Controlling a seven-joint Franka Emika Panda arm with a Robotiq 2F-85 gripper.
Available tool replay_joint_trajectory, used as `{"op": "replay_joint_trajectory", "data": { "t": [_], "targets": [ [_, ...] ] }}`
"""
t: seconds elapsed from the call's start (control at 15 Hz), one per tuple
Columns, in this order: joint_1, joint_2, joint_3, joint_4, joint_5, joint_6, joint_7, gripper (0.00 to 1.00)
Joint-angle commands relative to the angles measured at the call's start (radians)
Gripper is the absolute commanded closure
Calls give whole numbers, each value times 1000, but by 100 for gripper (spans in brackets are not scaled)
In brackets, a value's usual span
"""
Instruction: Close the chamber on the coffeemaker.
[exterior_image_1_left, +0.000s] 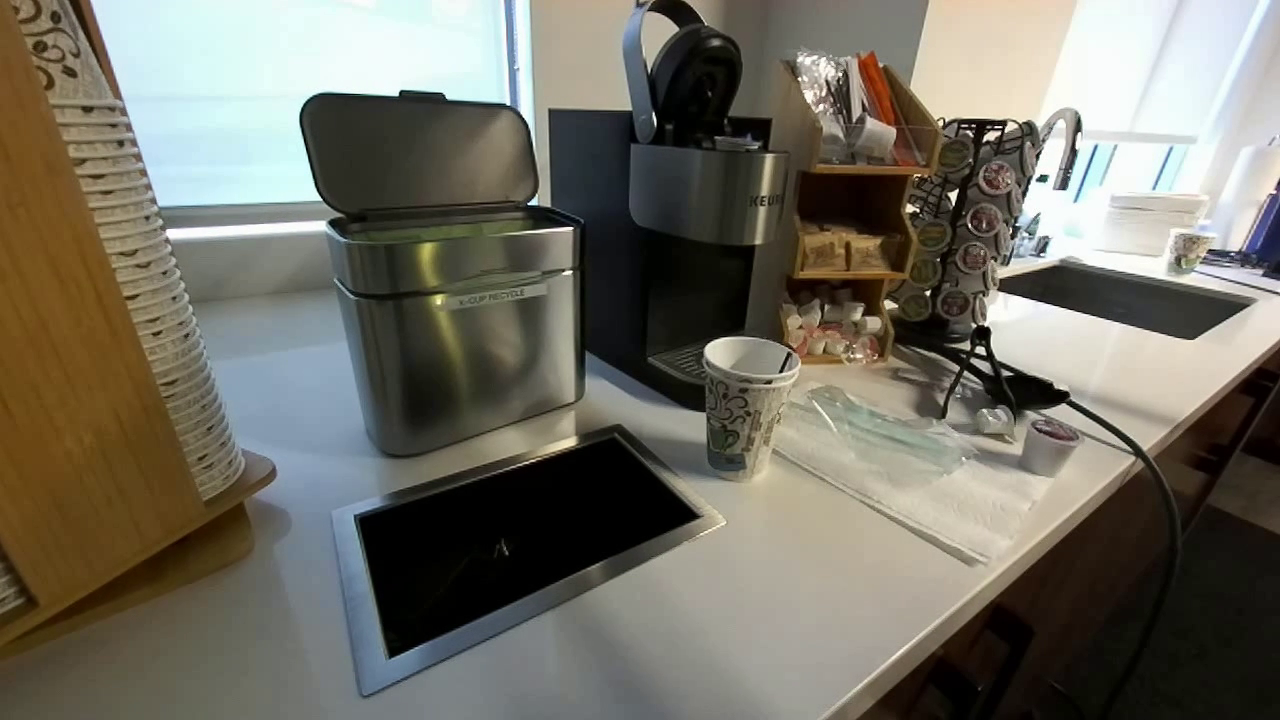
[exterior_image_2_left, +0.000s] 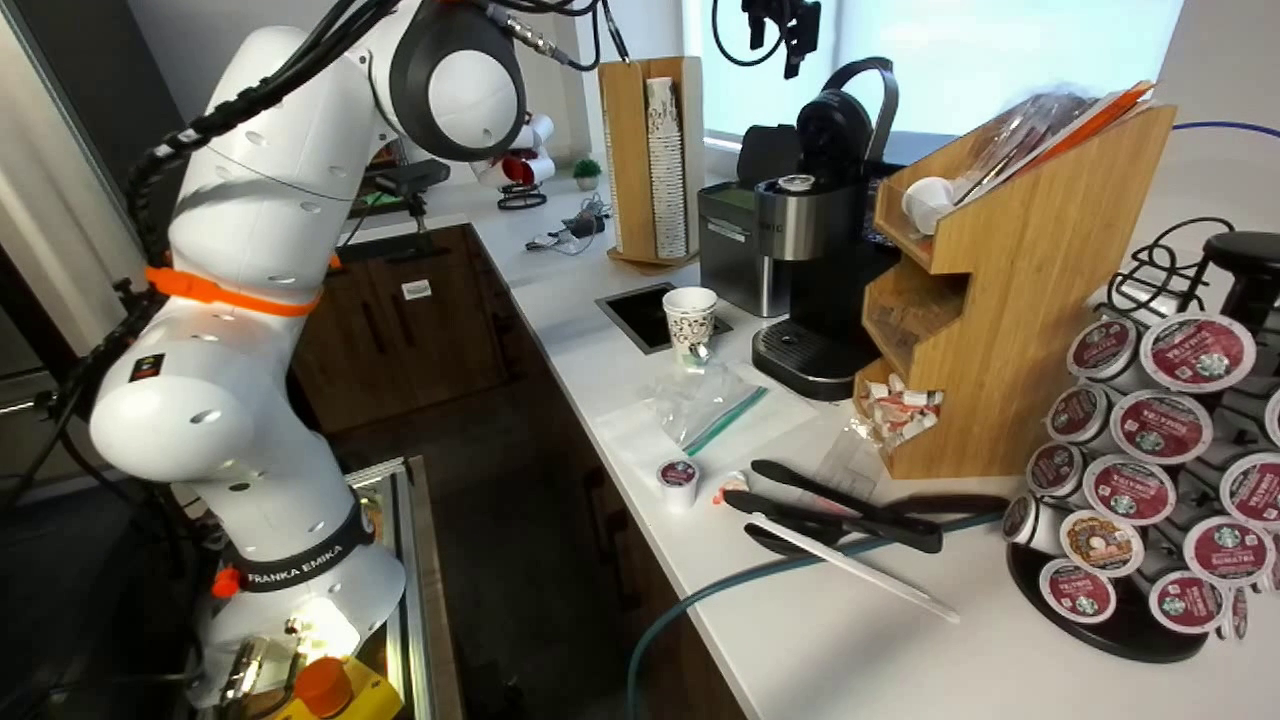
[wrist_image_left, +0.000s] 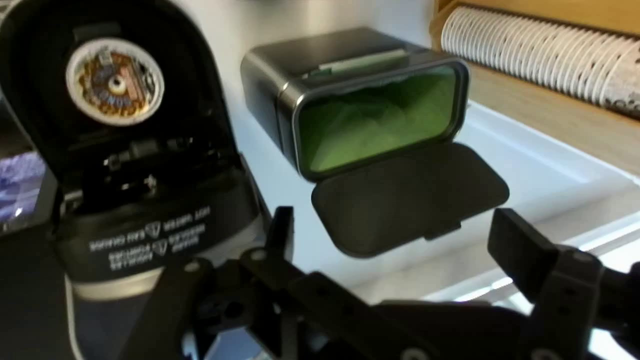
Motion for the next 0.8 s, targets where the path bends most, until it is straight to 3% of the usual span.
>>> {"op": "replay_joint_trajectory", "data": {
  "t": [0.0,0.53,0.6,0.73],
  "targets": [
    [30,-6,-44,28,-106,103,-67,0],
    [58,132,-136,118,-346,454,-224,0],
    [43,73,-109,44,-300,407,-196,0],
    [44,100,-125,58,-321,455,-213,0]
  ]
}}
